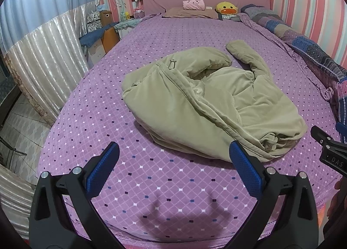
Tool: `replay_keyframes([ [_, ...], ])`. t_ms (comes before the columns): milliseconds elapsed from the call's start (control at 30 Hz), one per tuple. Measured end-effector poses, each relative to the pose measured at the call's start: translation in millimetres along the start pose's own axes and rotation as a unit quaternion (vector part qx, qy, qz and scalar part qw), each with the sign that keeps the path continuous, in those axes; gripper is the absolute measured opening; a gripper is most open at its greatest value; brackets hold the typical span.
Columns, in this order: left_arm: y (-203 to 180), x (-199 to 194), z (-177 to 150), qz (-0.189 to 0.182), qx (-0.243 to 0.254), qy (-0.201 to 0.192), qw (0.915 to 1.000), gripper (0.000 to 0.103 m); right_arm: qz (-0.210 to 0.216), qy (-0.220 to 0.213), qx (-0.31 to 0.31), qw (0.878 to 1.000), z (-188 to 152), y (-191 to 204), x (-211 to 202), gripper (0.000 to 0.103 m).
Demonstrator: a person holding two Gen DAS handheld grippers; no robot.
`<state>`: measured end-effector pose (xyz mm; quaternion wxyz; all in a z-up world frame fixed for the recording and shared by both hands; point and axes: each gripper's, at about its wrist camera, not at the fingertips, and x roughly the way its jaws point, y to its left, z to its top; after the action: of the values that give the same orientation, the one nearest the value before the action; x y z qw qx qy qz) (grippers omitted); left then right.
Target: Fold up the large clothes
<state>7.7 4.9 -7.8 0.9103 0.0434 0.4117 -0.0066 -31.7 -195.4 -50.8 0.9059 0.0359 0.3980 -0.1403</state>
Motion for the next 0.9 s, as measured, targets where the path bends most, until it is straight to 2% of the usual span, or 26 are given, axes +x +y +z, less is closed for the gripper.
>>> replay_keyframes([
  [900,1.2,4.3,-0.8,0.0,-0.003,0.004,1.0,0.1,0.002,0.004,-0.002,1.0,-0.1,1.5,3.8,0.101],
])
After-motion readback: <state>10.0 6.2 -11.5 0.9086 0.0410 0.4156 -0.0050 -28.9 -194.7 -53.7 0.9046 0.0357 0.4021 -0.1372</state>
